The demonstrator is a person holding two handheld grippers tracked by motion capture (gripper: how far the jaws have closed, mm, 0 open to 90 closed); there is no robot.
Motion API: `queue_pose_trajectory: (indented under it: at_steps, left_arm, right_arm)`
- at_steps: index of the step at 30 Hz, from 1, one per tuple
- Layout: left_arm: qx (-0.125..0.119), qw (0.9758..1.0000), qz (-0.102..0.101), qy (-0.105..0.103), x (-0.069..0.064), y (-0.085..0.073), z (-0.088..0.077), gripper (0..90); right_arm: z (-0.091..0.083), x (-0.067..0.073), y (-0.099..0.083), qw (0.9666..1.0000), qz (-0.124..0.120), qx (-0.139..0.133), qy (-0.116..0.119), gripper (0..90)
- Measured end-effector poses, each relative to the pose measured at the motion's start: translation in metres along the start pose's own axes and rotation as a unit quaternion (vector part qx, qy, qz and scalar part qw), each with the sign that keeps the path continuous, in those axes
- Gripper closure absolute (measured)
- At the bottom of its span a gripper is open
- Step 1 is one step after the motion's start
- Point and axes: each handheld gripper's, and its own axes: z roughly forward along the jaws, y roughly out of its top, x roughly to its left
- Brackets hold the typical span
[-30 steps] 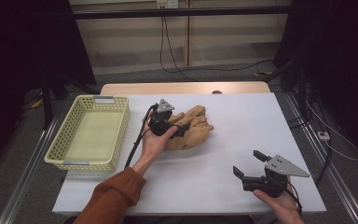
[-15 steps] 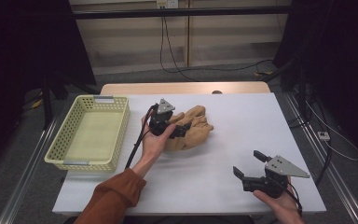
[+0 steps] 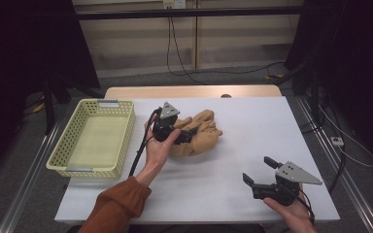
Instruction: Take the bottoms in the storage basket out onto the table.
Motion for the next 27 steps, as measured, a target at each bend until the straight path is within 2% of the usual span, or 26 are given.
queue_pose_trajectory:
  at_steps: [3,9,12,18,27]
  left_arm:
    - [0.000,1.0000,-0.005,-0.006,0.001,-0.002,-0.004,5.9]
    - [0.003,1.0000,-0.001,-0.005,0.001,-0.004,-0.008,5.9]
    - [0.007,0.9999,0.009,-0.009,-0.002,-0.005,-0.012,5.9]
    - [0.021,0.9998,0.004,0.004,-0.005,-0.005,-0.025,6.1]
    - [0.022,0.9996,0.018,0.005,-0.007,-0.007,-0.042,6.1]
  right_arm:
    - [0.000,0.000,0.000,1.0000,0.001,0.000,0.000,6.5]
    - [0.001,0.000,0.000,1.0000,0.001,0.000,0.001,6.5]
    - [0.002,0.000,0.001,1.0000,0.000,0.000,0.002,6.5]
    - [0.002,0.001,0.001,1.0000,-0.003,-0.003,0.005,6.5]
    - [0.004,0.001,0.002,1.0000,-0.002,-0.001,0.006,6.5]
